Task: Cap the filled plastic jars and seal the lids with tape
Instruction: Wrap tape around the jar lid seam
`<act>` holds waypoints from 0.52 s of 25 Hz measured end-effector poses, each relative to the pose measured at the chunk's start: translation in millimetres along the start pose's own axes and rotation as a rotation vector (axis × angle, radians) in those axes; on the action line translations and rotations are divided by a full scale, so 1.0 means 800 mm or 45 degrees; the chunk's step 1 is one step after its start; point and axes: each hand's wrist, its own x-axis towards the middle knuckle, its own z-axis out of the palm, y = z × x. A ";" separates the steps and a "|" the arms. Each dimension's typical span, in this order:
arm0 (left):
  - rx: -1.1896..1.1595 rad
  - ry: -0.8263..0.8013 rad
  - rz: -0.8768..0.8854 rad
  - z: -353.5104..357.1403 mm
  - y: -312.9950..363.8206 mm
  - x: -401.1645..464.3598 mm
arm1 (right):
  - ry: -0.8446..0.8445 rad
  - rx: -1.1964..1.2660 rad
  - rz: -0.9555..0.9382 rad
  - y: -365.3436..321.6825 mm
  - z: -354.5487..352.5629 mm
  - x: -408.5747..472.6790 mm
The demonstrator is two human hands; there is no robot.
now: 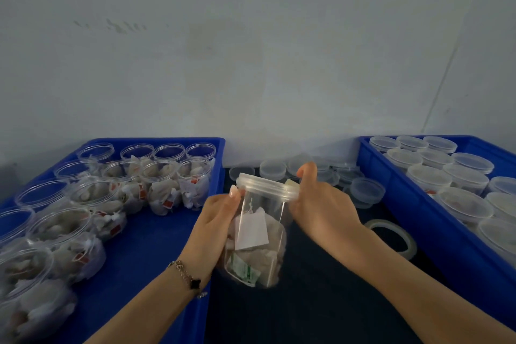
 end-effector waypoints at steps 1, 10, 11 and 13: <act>-0.010 0.063 0.032 -0.002 -0.002 -0.006 | -0.002 -0.034 0.001 -0.001 0.001 0.000; 0.418 0.040 0.009 0.010 -0.008 -0.015 | -0.078 -0.257 -0.060 -0.015 0.010 -0.004; 0.388 0.079 -0.017 0.007 -0.008 -0.013 | -0.112 -0.265 -0.139 -0.012 0.007 -0.006; 0.263 0.096 -0.093 0.002 -0.007 -0.012 | -0.232 -0.192 -0.250 -0.001 -0.004 -0.004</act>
